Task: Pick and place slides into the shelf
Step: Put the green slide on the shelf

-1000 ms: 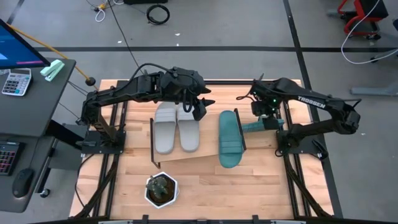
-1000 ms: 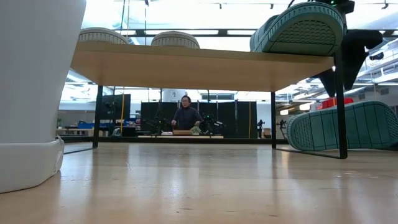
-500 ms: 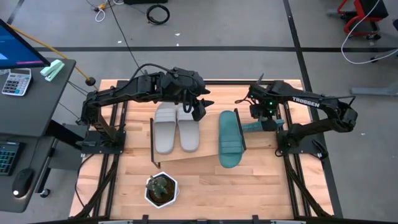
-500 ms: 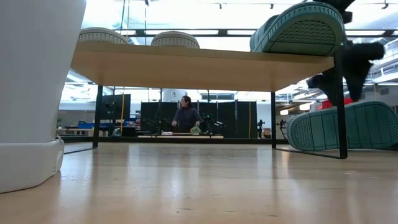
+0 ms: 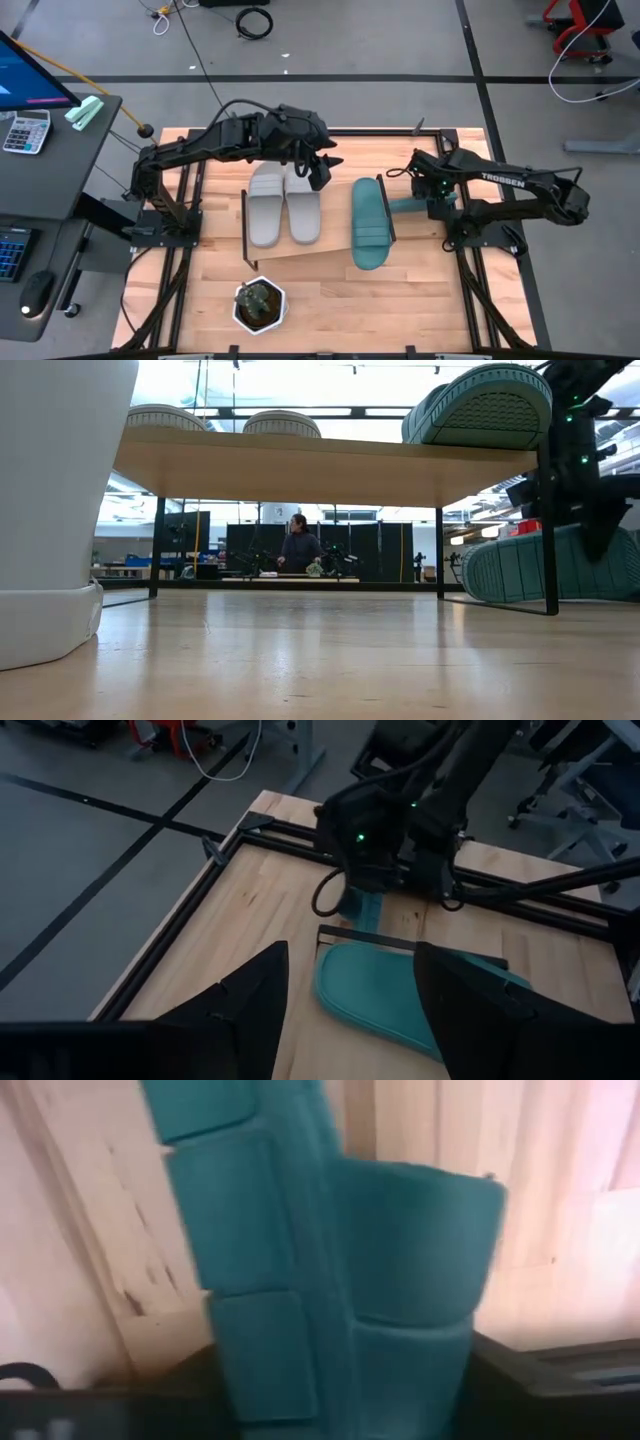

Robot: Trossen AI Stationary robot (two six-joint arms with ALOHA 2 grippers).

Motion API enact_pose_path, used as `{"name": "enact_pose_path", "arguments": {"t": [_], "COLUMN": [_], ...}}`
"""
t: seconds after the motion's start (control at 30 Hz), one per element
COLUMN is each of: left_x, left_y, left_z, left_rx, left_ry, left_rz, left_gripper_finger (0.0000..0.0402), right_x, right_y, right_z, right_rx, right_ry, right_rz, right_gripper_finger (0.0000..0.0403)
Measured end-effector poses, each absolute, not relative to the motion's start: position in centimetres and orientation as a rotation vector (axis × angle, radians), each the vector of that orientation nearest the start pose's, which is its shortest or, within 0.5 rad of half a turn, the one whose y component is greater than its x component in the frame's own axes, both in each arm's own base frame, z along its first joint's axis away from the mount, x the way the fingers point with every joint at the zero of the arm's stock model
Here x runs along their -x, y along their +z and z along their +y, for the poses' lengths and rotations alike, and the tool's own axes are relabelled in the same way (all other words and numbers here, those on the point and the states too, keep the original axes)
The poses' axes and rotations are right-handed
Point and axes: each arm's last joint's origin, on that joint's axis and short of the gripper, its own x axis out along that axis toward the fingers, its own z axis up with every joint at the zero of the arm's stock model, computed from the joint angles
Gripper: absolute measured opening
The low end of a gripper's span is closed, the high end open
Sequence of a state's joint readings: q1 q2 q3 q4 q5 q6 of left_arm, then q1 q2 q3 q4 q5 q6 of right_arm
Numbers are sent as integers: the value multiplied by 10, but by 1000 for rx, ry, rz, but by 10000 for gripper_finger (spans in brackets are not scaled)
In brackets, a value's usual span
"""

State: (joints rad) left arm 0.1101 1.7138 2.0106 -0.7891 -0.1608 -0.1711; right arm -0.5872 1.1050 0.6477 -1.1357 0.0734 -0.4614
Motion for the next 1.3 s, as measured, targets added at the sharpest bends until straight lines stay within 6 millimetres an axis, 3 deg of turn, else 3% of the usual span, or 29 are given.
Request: {"name": "enact_pose_path", "arguments": {"t": [0.2, 0.37, 0.5, 0.73, 0.9, 1.0, 1.13, 1.3], "left_x": [-357, -357, -357, -357, -357, -357, -360, -364], "left_y": [449, 449, 449, 449, 449, 450, 456, 462], "left_z": [46, 46, 46, 46, 46, 46, 46, 36], "left_rx": [156, 156, 156, 157, 156, 156, 147, -49], "left_ry": [311, 311, 311, 312, 311, 313, 308, 246], "left_rz": [457, 457, 457, 463, 464, 455, 386, 339], "left_gripper_finger": [213, 206, 207, 202, 196, 194, 202, 229], "right_x": [-121, -120, -117, -116, -115, -115, -125, -154], "right_y": [192, 207, 235, 318, 383, 411, 420, 405], "right_z": [-84, -88, -96, -103, -94, -86, -77, -68], "right_rx": [-84, -58, -12, -25, -83, -151, -258, -246], "right_ry": [-169, -325, -507, -750, -788, -772, -675, -556], "right_rz": [1653, 1699, 1719, 1464, 1187, 1030, 986, 1088], "right_gripper_finger": [74, 76, 76, 76, 76, 76, 76, 76]}}
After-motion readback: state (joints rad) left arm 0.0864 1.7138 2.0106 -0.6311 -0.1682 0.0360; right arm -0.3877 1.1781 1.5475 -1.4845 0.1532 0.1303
